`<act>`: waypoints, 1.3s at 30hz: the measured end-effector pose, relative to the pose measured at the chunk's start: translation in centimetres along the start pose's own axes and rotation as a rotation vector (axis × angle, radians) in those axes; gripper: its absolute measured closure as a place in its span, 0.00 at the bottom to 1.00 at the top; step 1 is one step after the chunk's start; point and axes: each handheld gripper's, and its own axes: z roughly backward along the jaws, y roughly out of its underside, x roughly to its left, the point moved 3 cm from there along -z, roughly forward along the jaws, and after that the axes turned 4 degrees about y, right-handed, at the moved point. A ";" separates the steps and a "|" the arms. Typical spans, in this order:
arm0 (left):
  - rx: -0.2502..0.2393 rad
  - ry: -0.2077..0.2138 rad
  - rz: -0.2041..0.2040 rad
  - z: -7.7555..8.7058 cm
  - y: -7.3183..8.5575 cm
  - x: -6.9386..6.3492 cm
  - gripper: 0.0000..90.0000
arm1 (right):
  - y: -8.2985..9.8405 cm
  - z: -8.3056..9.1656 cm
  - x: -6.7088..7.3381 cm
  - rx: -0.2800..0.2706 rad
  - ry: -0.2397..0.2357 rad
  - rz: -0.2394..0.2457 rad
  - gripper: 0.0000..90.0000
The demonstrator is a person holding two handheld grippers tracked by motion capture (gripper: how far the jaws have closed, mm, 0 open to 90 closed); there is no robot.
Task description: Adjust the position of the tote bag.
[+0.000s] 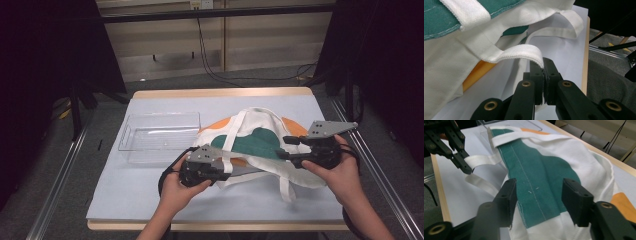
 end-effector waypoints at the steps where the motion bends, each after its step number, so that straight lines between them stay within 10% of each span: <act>1: -0.004 0.000 0.002 0.1 -0.1 0.0 0.98 | 0.2 -0.4 0.2 0.009 -0.004 0.010 0.42; 18: -0.010 0.015 0.012 -0.1 -0.2 0.1 0.98 | 2.0 -2.7 0.1 0.081 0.052 0.072 0.27; 28: 0.025 0.025 0.020 -0.4 0.8 0.0 0.98 | 1.2 -2.1 -0.6 0.053 0.059 0.069 0.71; 39: 0.062 0.035 0.009 -0.6 1.3 -0.1 0.98 | -1.4 -1.1 -2.9 0.042 0.070 -0.019 0.83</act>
